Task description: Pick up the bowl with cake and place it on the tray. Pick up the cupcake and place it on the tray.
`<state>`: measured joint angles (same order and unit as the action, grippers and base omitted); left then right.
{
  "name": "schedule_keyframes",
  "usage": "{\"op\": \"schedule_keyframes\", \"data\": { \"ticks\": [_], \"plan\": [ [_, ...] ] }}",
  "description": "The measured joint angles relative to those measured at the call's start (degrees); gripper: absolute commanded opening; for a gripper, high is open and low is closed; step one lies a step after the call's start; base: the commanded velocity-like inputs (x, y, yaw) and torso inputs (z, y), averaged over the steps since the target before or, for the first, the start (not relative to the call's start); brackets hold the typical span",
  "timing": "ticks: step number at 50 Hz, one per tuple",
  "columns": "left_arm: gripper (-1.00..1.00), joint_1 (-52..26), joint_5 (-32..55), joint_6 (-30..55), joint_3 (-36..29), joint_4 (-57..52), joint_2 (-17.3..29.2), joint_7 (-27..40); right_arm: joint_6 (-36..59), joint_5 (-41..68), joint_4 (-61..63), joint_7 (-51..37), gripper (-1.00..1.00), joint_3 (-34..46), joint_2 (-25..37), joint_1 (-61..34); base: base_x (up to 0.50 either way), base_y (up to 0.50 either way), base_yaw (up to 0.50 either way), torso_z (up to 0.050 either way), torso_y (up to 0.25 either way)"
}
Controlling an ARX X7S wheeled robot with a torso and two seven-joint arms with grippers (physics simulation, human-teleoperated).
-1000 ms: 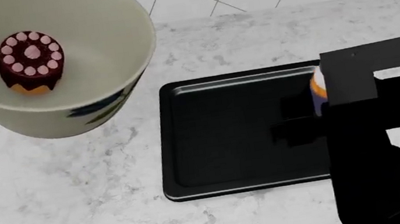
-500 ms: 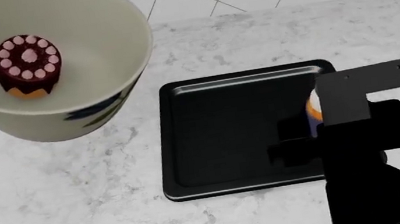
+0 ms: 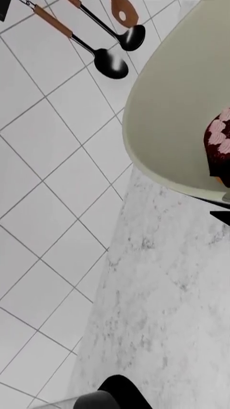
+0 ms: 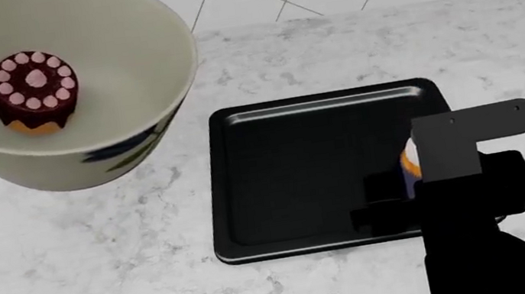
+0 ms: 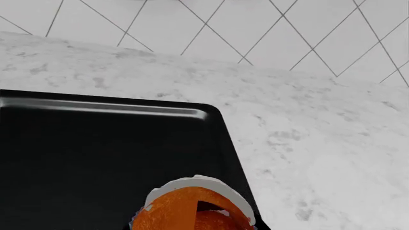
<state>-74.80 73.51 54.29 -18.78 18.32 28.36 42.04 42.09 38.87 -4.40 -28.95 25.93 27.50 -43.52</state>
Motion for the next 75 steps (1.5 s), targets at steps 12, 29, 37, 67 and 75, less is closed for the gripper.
{"op": "schedule_keyframes", "data": {
  "ticks": [12,29,37,67,75],
  "plan": [
    [-1.0,0.2,0.0,-0.2,0.0,0.1,0.1,0.0,0.1,-0.6,1.1,0.2,1.0,0.3,0.2,0.0,0.0,0.0,0.0,0.0,0.001],
    [-1.0,0.7,0.1,-0.6,0.0,0.1,0.1,0.1,6.6,3.0,18.2,-4.5,1.0,-2.2,3.4,-2.8,0.0,0.0,0.0,0.0,0.001],
    [-1.0,-0.2,-0.4,-0.8,-0.4,1.0,-0.4,-0.6,14.4,11.6,31.5,-10.8,1.0,-8.1,4.8,-8.6,0.0,0.0,0.0,0.0,0.0],
    [-1.0,-13.5,-9.2,-9.7,-8.3,26.3,-16.4,-19.1,25.1,34.5,50.6,-28.7,1.0,-25.0,12.1,-17.2,0.0,0.0,0.0,0.0,0.0],
    [-1.0,-15.1,-11.3,-12.8,-10.3,34.4,-20.5,-24.8,25.8,44.7,53.8,-36.5,1.0,-28.6,15.8,-19.9,0.0,0.0,0.0,0.001,0.001]
  ]
}}
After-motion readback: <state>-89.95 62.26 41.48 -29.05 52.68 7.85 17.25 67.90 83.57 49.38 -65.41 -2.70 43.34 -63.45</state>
